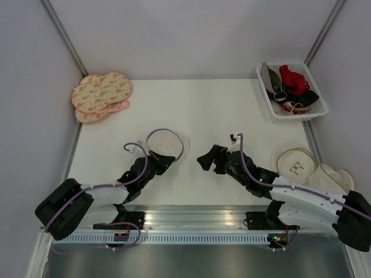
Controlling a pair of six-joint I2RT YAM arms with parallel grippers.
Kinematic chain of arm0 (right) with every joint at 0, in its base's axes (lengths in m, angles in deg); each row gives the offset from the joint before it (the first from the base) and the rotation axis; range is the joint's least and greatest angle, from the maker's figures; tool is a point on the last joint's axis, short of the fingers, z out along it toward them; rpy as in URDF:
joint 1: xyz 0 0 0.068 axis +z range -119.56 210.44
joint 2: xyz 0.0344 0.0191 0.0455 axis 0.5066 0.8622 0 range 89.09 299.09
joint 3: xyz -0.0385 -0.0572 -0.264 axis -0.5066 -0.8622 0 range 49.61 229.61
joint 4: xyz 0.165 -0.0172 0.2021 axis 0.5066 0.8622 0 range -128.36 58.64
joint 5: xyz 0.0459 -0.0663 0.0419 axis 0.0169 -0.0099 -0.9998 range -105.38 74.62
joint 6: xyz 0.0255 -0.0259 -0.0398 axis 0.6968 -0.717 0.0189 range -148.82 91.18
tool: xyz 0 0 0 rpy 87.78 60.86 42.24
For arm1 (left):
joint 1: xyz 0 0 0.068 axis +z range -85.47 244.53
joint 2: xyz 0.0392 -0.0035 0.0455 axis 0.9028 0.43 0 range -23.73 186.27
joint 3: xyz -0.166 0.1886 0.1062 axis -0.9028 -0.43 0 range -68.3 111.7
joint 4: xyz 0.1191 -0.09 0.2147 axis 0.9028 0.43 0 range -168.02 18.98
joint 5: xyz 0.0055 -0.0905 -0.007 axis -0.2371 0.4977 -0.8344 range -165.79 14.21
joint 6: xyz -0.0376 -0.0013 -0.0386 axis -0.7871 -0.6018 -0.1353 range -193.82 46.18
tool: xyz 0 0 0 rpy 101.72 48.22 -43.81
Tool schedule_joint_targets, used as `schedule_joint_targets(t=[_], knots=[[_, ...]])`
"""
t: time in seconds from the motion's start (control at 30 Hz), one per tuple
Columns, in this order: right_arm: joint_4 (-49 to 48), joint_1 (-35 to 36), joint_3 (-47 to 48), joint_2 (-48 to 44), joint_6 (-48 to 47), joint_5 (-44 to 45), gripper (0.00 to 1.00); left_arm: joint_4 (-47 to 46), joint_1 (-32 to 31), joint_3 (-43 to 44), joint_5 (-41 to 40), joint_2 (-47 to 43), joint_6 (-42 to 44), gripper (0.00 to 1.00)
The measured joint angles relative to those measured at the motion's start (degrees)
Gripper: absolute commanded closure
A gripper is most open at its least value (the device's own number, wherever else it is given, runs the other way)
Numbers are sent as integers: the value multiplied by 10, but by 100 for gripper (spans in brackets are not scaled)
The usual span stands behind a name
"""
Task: Unzip the laundry bag and remove the bra
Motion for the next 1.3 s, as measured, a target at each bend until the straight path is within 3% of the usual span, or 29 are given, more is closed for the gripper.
schedule_joint_targets(t=[0.17,0.37,0.63,0.8,1.0,1.03,1.13,1.17,1.2,1.23,1.3], knots=[[-108,-20,-56,21,69,-74,2,13,-14,-6,-29,-90,-10,98],[-292,-44,-84,112,137,-193,2,10,-31,-24,-29,-128,-22,98],[-450,-53,-87,223,198,-263,3,12,-65,-39,-29,-174,-28,98],[-508,-63,-70,304,214,-289,10,18,-93,-39,-28,-196,-28,98],[-588,-92,-40,376,235,-323,37,52,-108,-39,-25,-226,-28,98],[-597,-99,-38,381,238,-328,59,59,-108,-40,-25,-234,-28,98],[-608,-114,-37,383,240,-338,93,71,-109,-40,-25,-256,-28,96],[-610,-117,-37,383,243,-345,100,76,-110,-40,-26,-264,-27,91],[-612,-119,-36,383,242,-349,100,82,-109,-40,-26,-269,-27,86],[-613,-120,-35,382,241,-353,99,90,-109,-40,-27,-278,-26,67],[-610,-123,-35,378,237,-360,100,102,-111,-40,-25,-289,-17,45]])
